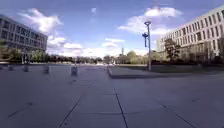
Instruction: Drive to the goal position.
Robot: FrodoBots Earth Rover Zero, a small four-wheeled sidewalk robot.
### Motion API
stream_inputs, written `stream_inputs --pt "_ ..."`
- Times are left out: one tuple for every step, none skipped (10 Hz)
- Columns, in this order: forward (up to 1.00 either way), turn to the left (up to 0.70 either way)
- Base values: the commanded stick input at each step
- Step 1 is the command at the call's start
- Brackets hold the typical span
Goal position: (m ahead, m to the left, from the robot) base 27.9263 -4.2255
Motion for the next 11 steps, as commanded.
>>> stream_inputs --pt "0.7 0.0" --pt "0.7 0.0" --pt "0.7 0.0" --pt "0.7 0.11" --pt "0.7 0.14" --pt "0.7 0.14" --pt "0.7 0.12" --pt "0.7 0.02" --pt "0.7 0.0" --pt "0.7 0.0" --pt "0.7 0.0"
